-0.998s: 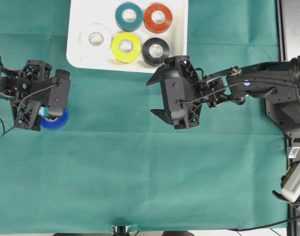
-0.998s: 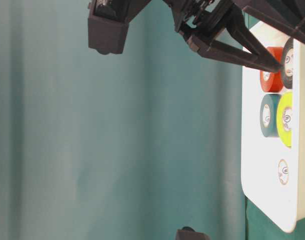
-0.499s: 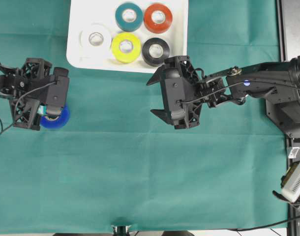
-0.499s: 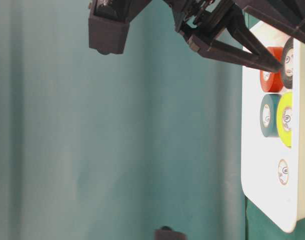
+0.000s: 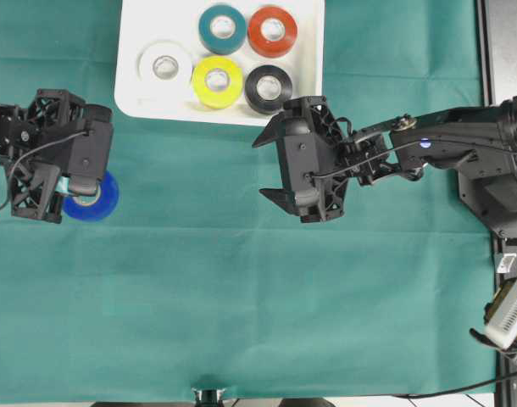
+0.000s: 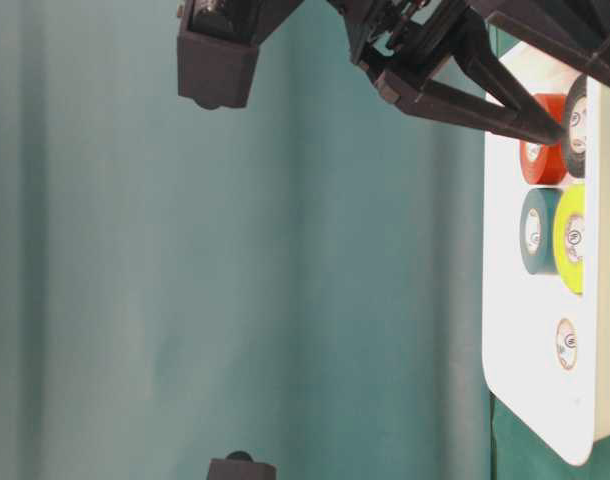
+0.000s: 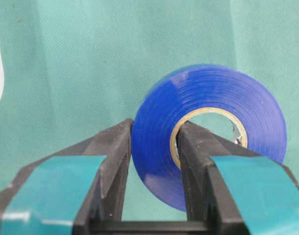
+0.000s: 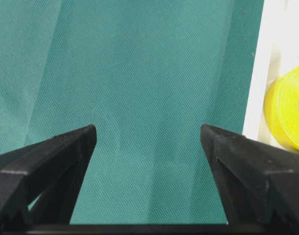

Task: Put the tape alternately from left to right into the white case.
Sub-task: 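Carry the blue roll with the left gripper into the tray's top-left corner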

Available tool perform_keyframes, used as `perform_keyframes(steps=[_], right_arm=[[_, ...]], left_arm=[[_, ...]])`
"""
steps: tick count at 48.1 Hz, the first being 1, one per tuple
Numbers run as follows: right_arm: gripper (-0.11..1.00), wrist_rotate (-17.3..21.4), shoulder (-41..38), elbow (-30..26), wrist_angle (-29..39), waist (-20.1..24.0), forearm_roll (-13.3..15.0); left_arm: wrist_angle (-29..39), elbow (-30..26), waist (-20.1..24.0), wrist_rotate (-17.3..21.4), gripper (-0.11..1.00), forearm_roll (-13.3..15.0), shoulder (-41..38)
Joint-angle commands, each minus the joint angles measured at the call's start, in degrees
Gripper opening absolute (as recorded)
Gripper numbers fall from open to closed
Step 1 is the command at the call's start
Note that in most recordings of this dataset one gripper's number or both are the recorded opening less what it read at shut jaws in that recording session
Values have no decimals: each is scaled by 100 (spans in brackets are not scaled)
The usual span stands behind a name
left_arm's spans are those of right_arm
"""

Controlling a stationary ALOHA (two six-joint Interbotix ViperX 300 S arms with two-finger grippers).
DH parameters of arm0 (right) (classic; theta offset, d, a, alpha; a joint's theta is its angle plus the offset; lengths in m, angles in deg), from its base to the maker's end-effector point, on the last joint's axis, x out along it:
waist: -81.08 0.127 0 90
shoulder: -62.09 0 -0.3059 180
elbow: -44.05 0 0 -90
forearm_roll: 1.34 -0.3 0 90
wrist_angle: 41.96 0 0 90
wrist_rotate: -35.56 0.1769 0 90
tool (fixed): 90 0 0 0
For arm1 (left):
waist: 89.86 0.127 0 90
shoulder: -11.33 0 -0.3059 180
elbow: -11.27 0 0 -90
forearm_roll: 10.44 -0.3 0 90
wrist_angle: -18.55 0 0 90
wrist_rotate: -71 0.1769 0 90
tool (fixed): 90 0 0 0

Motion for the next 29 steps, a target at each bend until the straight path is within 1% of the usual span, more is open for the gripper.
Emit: perform_keyframes(steps=[1,8,13,26,29], right_arm=[[78,9,53,-44,-35,18,-9],[78,9,53,-44,-35,18,-9],[78,9,53,-44,-35,18,-18],[78,9,53,-44,-35,18,-9],[78,9,53,-44,-35,18,-9]], left_arm=[[-9,-167,-18,18,25,-9,88],[-53,-246,105,53,25,-26,70],[-220,-272,308,53,25,-35,62],[-1037,-281,1134,79,25,-35,53],[-1169,-264,1354,202,25,-35,53]])
